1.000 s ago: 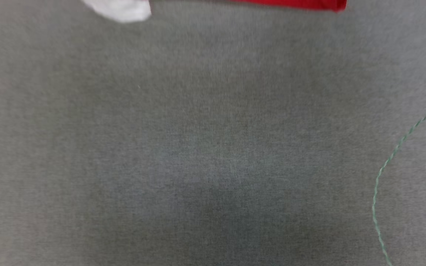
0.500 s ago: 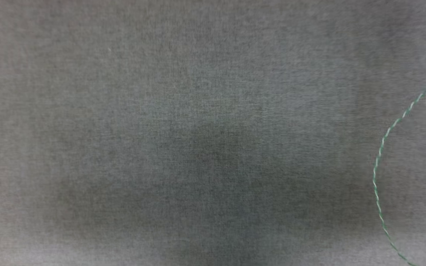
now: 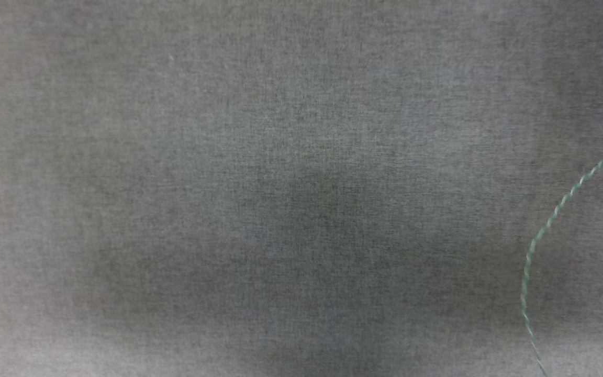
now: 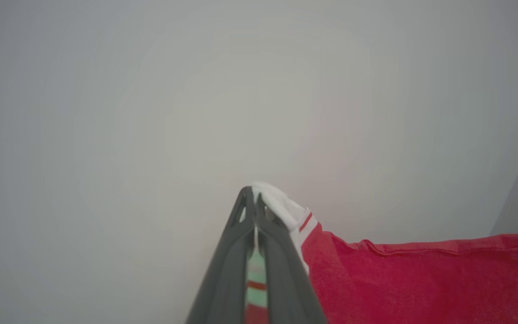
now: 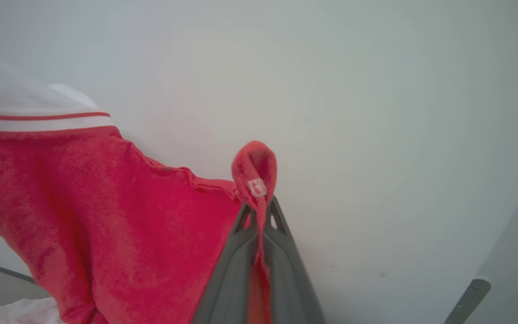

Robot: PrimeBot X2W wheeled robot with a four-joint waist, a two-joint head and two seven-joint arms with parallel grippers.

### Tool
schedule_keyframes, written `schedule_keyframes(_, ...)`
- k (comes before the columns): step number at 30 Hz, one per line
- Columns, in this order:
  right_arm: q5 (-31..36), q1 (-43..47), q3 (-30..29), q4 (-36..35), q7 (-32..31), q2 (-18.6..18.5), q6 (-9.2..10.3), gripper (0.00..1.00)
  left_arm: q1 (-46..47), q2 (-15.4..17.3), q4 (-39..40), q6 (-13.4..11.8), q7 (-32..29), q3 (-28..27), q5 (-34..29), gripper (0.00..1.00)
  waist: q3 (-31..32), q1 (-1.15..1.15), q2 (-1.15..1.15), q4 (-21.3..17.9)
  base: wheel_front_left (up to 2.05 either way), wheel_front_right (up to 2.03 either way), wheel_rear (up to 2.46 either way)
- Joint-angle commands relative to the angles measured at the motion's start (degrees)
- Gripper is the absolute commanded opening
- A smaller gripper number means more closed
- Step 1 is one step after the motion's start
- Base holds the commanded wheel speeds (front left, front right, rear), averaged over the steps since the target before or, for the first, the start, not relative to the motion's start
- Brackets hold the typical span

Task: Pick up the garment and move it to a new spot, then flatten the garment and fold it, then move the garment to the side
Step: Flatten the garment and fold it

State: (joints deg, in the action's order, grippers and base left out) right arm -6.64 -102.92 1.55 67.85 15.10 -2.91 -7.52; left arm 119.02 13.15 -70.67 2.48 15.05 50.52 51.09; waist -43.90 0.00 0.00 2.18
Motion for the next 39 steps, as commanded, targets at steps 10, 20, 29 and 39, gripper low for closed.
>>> schedule_keyframes(10, -21.63, 18.33, 24.64, -4.97, -7.76, 0.03, 0.06, 0.00, -20.81, 3.36, -2.29, 4.06, -3.85, 6.12, -1.97, 0.00, 17.25, 0.00, 0.00, -2.32, 0.00, 0.00, 0.00)
schedule_keyframes(20, -31.76, 40.66, 30.39, -10.69, -14.77, -1.99, 0.06, 0.00, -45.52, 4.72, -0.21, 4.87, -1.35, 6.03, 1.78, 0.00, 31.47, 0.00, 0.00, -0.53, 0.00, 0.00, 0.00)
schedule_keyframes(29, -38.46, 60.31, 32.76, -25.49, -23.15, -10.34, 0.06, 0.00, -63.79, 10.66, 9.25, 2.82, 0.00, 6.61, 1.61, 0.00, 36.94, 0.00, 0.00, 0.56, 0.00, 0.00, 0.00)
schedule_keyframes(39, -39.44, 84.49, 16.37, -45.21, -34.04, -21.34, 0.06, 0.00, -90.86, 26.85, 51.06, -11.62, -6.80, 7.95, 5.38, 0.00, 37.97, 0.00, 0.00, 2.74, 0.00, 0.00, 0.00)
